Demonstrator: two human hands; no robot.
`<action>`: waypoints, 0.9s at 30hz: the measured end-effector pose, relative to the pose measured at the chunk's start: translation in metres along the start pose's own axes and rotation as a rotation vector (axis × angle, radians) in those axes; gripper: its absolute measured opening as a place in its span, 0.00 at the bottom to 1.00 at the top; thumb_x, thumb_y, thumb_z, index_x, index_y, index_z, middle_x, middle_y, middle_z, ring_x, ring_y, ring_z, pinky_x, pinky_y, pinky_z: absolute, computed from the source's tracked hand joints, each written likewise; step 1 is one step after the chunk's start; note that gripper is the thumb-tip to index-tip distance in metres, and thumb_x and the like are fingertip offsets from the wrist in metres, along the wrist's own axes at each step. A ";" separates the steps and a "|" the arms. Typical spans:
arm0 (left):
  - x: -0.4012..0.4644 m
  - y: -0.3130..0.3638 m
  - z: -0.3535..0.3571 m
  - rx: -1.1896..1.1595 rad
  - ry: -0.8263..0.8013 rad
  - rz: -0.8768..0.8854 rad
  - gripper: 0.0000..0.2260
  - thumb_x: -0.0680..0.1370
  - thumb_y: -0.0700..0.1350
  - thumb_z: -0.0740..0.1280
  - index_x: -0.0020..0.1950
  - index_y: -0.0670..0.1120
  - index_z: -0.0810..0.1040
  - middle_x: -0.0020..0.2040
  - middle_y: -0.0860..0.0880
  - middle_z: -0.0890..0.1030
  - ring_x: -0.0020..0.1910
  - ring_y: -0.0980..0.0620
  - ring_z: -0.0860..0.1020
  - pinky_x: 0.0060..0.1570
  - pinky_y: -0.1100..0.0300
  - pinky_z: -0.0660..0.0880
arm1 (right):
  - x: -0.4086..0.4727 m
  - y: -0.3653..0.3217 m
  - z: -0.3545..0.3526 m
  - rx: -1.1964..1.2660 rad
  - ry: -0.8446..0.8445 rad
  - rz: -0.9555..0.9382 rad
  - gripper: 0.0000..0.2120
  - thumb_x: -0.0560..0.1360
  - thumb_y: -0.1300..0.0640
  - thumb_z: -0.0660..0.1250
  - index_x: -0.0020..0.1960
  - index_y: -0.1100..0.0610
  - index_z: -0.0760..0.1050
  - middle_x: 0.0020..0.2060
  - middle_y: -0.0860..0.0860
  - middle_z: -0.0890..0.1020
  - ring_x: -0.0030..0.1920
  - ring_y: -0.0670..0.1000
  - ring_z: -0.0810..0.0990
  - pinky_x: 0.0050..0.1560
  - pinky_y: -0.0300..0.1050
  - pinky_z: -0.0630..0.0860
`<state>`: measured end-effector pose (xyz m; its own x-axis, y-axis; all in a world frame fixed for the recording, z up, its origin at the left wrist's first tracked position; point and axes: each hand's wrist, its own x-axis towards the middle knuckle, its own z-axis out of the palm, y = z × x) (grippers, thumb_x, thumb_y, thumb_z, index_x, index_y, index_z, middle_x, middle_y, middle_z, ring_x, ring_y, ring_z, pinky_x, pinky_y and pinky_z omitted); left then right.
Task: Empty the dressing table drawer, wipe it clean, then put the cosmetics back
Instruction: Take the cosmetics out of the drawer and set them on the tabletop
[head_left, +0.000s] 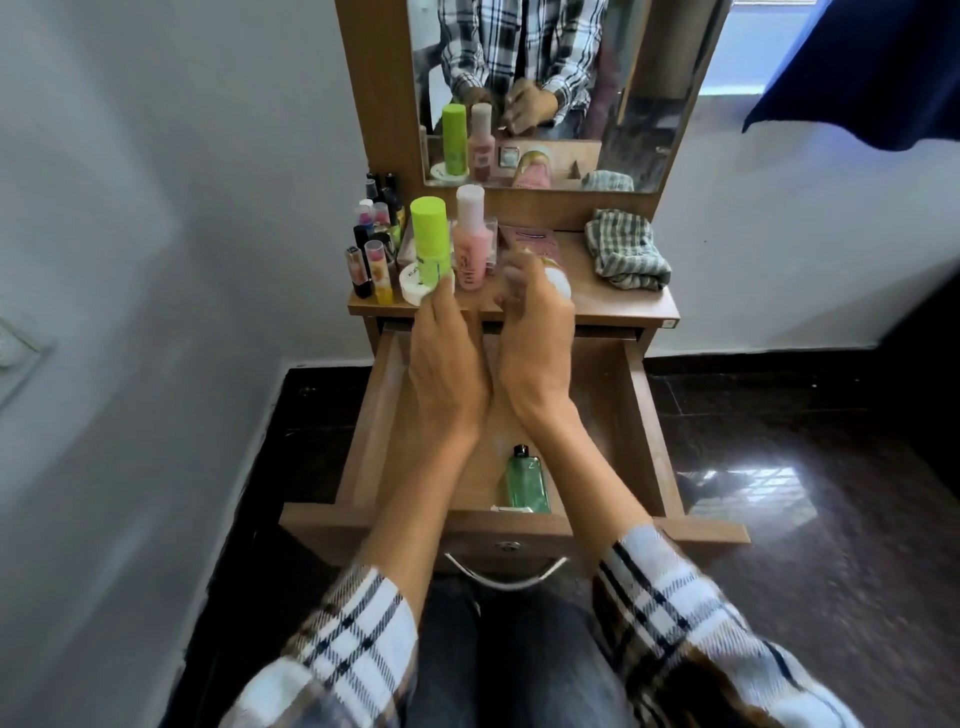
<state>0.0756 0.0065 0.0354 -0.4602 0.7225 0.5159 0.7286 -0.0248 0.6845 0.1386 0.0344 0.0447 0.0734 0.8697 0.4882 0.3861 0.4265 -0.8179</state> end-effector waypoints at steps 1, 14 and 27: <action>-0.015 -0.001 -0.003 -0.007 -0.018 0.017 0.12 0.80 0.45 0.61 0.61 0.42 0.74 0.55 0.44 0.79 0.54 0.48 0.76 0.45 0.65 0.67 | -0.012 0.000 -0.013 -0.011 0.035 -0.005 0.15 0.70 0.70 0.59 0.52 0.56 0.76 0.41 0.46 0.80 0.42 0.50 0.80 0.44 0.50 0.79; -0.067 -0.027 0.006 0.206 -0.821 -0.467 0.12 0.74 0.45 0.70 0.53 0.38 0.79 0.52 0.42 0.81 0.51 0.45 0.80 0.53 0.53 0.76 | -0.074 0.052 -0.059 -0.455 -0.607 0.731 0.23 0.71 0.55 0.74 0.62 0.62 0.72 0.60 0.58 0.78 0.60 0.56 0.77 0.56 0.44 0.73; -0.068 -0.025 0.008 0.305 -1.073 -0.404 0.18 0.72 0.44 0.73 0.57 0.35 0.79 0.55 0.39 0.81 0.56 0.43 0.78 0.57 0.53 0.75 | -0.068 0.063 -0.052 -0.610 -0.809 0.793 0.14 0.70 0.58 0.73 0.53 0.64 0.78 0.43 0.56 0.77 0.43 0.50 0.75 0.40 0.39 0.69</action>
<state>0.0929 -0.0367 -0.0206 -0.1297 0.8535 -0.5046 0.7857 0.3989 0.4728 0.2057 -0.0109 -0.0244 -0.0176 0.8262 -0.5631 0.8652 -0.2696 -0.4227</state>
